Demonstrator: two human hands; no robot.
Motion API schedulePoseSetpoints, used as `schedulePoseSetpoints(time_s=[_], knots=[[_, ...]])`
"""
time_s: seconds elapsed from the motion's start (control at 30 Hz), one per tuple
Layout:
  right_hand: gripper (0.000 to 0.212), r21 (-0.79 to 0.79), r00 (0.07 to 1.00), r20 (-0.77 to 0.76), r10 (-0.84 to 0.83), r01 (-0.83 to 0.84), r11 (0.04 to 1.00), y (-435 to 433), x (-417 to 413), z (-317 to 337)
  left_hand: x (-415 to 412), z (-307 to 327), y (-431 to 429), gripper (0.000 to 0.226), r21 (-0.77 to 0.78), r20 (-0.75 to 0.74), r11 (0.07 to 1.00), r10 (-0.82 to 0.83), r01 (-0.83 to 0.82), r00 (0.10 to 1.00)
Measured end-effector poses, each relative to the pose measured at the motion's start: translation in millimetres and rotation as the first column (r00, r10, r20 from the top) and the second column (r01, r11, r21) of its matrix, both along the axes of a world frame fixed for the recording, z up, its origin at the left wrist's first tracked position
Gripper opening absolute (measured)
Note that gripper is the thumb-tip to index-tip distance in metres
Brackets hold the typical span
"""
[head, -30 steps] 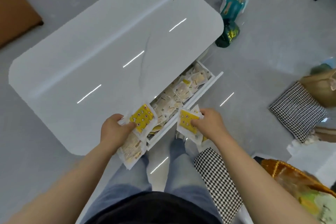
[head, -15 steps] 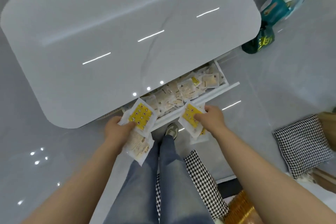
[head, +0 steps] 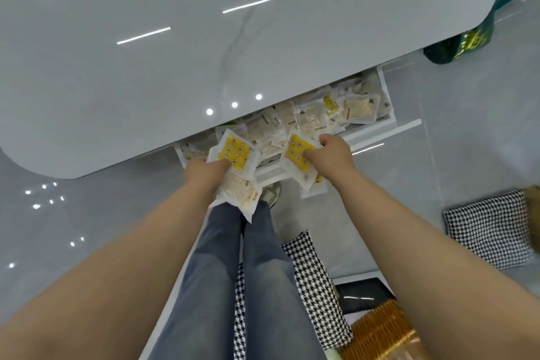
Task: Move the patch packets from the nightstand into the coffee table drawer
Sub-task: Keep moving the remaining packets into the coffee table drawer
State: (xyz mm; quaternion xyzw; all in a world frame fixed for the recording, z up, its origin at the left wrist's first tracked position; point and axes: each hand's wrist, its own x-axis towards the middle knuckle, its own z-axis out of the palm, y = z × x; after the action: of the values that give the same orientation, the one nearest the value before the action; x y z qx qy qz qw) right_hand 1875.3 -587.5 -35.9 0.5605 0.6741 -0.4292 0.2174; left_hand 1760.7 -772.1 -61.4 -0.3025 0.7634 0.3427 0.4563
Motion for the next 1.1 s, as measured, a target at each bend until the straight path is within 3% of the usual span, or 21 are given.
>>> schedulePoseSetpoints(time_s=[0.07,0.2,0.33,0.4,0.5,0.63,0.7,0.8,0.87,1.0,1.1], knots=[[0.038,0.002,1.000,0.008,0.004,-0.004,1.000,1.9,-3.3,-13.0,-2.9,-18.1,6.6,0.024,-0.001,0.036,0.998,0.061,-0.061,0.998],[0.010,-0.006,1.000,-0.003,-0.008,0.008,1.000,7.6,-8.8,-33.4,-7.4,-46.6,18.2,0.034,0.046,0.154,0.960,0.267,-0.277,0.951],[0.013,0.001,1.000,-0.018,-0.021,0.021,1.000,13.6,-11.7,-51.1,-8.8,-64.6,23.7,0.060,0.139,0.208,0.935,0.295,-0.327,0.933],[0.014,-0.001,1.000,-0.014,-0.015,0.015,1.000,15.3,-13.9,-56.9,-8.0,-67.9,23.9,0.074,0.128,0.186,0.977,0.147,-0.173,0.971],[0.010,-0.015,0.999,-0.027,0.018,-0.018,1.000,16.2,-19.7,-60.6,-6.6,-68.9,20.7,0.072,0.022,0.035,0.980,-0.201,0.200,0.979],[0.011,-0.062,0.998,-0.059,0.033,-0.037,0.997,18.9,-31.0,-62.2,-6.8,-61.3,17.5,0.052,-0.076,-0.080,0.773,-0.634,0.630,0.769],[0.005,-0.063,0.997,-0.062,0.049,-0.052,0.997,20.3,-37.7,-62.9,-7.5,-56.8,15.9,0.049,-0.097,-0.111,0.694,-0.720,0.713,0.686],[0.043,-0.027,0.998,0.019,0.065,-0.064,0.998,23.0,-43.6,-67.3,-8.8,-51.3,13.5,0.047,-0.102,-0.129,0.608,-0.793,0.787,0.596],[0.054,0.028,0.983,0.130,0.127,-0.132,0.991,23.8,-43.4,-66.5,-9.4,-45.5,12.3,0.045,-0.107,-0.134,0.532,-0.845,0.840,0.518],[0.049,0.131,0.875,0.200,0.441,-0.470,0.873,19.5,-37.7,-53.1,-10.1,-31.2,8.1,0.044,-0.113,-0.145,0.434,-0.897,0.894,0.417],[0.043,0.122,0.768,0.212,0.604,-0.634,0.763,12.7,-31.5,-32.1,-13.0,-13.3,5.4,0.043,-0.116,-0.145,0.385,-0.918,0.915,0.368]])
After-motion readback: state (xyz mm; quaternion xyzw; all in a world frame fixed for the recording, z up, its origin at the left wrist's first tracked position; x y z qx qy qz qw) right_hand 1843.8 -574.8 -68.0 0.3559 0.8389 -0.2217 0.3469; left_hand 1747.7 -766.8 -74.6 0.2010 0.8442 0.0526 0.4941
